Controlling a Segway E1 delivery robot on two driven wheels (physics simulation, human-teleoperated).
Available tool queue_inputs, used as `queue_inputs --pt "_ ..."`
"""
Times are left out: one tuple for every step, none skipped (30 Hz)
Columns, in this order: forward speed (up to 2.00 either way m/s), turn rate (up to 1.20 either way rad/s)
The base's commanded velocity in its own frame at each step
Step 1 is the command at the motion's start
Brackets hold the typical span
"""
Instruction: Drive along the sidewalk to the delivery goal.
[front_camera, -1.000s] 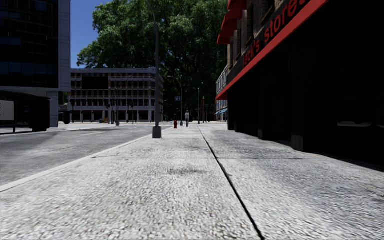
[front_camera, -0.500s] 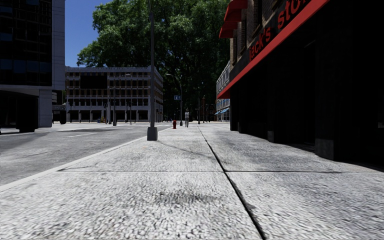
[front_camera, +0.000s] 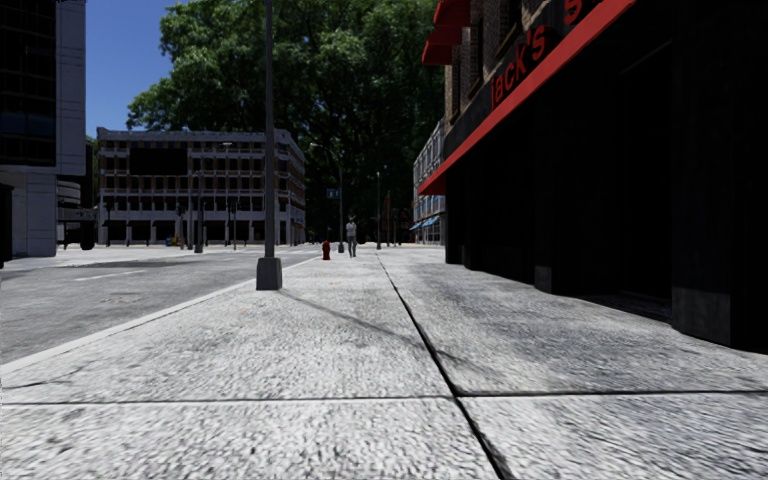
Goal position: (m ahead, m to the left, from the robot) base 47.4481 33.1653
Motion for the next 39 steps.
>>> queue_inputs --pt "2.0 -0.28" --pt "2.0 -0.28" --pt "2.0 -0.28" --pt "2.0 -0.28" --pt "2.0 -0.28" --pt "2.0 -0.28" --pt "2.0 -0.28" --pt "2.0 -0.28" --pt "2.0 -0.28" --pt "2.0 -0.28" --pt "2.0 -0.28" --pt "2.0 -0.28" --pt "2.0 -0.28" --pt "2.0 -0.28" --pt "2.0 -0.28" --pt "2.0 -0.28" --pt "2.0 -0.28" --pt "2.0 -0.28" --pt "2.0 -0.28" --pt "2.0 -0.28" --pt "2.0 -0.28" --pt "2.0 -0.28" --pt "2.0 -0.28" --pt "2.0 -0.28" --pt "2.0 -0.28" --pt "2.0 -0.28" --pt "2.0 -0.28" --pt "2.0 -0.28" --pt "2.0 -0.28" --pt "2.0 -0.28" --pt "2.0 -0.28" --pt "2.0 -0.28" --pt "2.0 -0.28" --pt "2.0 -0.28" --pt "2.0 -0.28" --pt "2.0 -0.28" --pt "2.0 -0.28" --pt "2.0 -0.28" --pt "2.0 -0.28"
